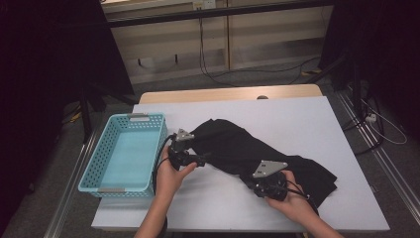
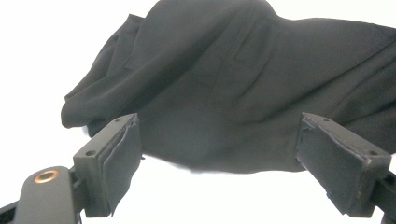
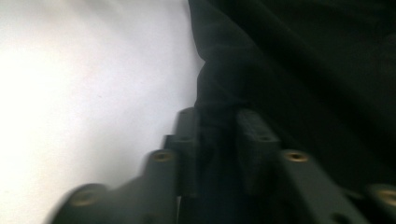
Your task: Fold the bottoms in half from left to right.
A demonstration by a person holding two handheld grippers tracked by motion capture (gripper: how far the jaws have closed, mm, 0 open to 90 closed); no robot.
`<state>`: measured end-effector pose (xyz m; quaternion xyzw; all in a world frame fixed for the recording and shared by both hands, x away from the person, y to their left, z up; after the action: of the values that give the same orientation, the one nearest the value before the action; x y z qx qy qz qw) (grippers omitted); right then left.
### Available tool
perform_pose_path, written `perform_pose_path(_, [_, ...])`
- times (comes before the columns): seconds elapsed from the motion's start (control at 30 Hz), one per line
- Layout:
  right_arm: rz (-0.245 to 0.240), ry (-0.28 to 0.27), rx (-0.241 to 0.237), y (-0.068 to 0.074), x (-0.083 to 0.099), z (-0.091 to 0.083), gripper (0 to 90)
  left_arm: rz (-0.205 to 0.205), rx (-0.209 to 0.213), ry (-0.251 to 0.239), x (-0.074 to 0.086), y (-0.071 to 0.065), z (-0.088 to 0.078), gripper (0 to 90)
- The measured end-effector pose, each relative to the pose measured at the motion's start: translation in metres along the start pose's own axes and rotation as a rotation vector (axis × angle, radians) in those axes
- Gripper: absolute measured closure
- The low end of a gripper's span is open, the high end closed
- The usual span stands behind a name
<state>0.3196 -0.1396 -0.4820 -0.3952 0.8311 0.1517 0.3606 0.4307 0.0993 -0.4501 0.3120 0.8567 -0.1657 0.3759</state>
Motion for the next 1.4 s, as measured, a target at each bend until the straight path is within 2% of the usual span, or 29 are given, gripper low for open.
perform_pose_path(0.03, [-0.003,0.004,0.01,0.0,0.0,0.0,80.7,-0.003,0.0,-0.003,0.0,0.0,-0.001,14.9])
perform_pose_path(0.27, [0.048,-0.027,-0.067,-0.003,-0.003,-0.015,83.1,-0.01,-0.007,-0.016,-0.001,0.003,-0.004,15.0])
perform_pose_path(0.43, [0.06,-0.064,-0.137,0.005,-0.005,-0.032,82.9,-0.004,-0.003,-0.013,-0.003,0.003,-0.003,15.0])
perform_pose_path(0.53, [0.065,-0.066,-0.202,0.01,-0.002,-0.039,78.7,-0.002,-0.002,-0.02,-0.005,0.001,-0.003,15.0])
perform_pose_path(0.63, [0.089,-0.083,-0.206,0.009,0.001,-0.043,73.2,0.007,0.001,-0.015,-0.006,-0.001,-0.002,15.0])
perform_pose_path(0.7, [0.11,-0.094,-0.187,0.004,0.002,-0.045,65.3,0.006,0.001,-0.012,-0.006,-0.002,-0.001,15.0])
perform_pose_path(0.73, [0.122,-0.103,-0.181,0.001,0.002,-0.047,64.5,0.012,0.0,-0.012,-0.006,-0.002,-0.001,15.0])
perform_pose_path(0.8, [0.147,-0.118,-0.143,-0.007,0.003,-0.05,57.3,0.014,-0.002,-0.014,-0.006,-0.002,-0.001,15.0])
perform_pose_path(1.07, [0.197,-0.089,0.046,-0.046,0.014,-0.052,52.6,0.02,0.001,-0.012,-0.007,-0.002,0.0,15.0])
perform_pose_path(1.3, [0.257,-0.066,0.161,-0.083,0.023,-0.051,51.2,0.015,0.003,0.0,-0.004,-0.001,0.001,15.0])
perform_pose_path(1.4, [0.298,-0.034,0.185,-0.1,0.028,-0.047,49.0,0.016,0.004,-0.003,-0.005,0.0,0.0,15.1])
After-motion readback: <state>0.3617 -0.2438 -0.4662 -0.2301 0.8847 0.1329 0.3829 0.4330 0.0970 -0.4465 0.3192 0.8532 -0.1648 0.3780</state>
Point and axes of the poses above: each handheld gripper's, and its own axes: z roughly forward along the jaws, x roughly out of its underside, y roughly to its left, the point moved 4 cm from there along z, roughly forward along the jaws, and after that the axes turned 3 degrees about -x, right-handed, at the moved point
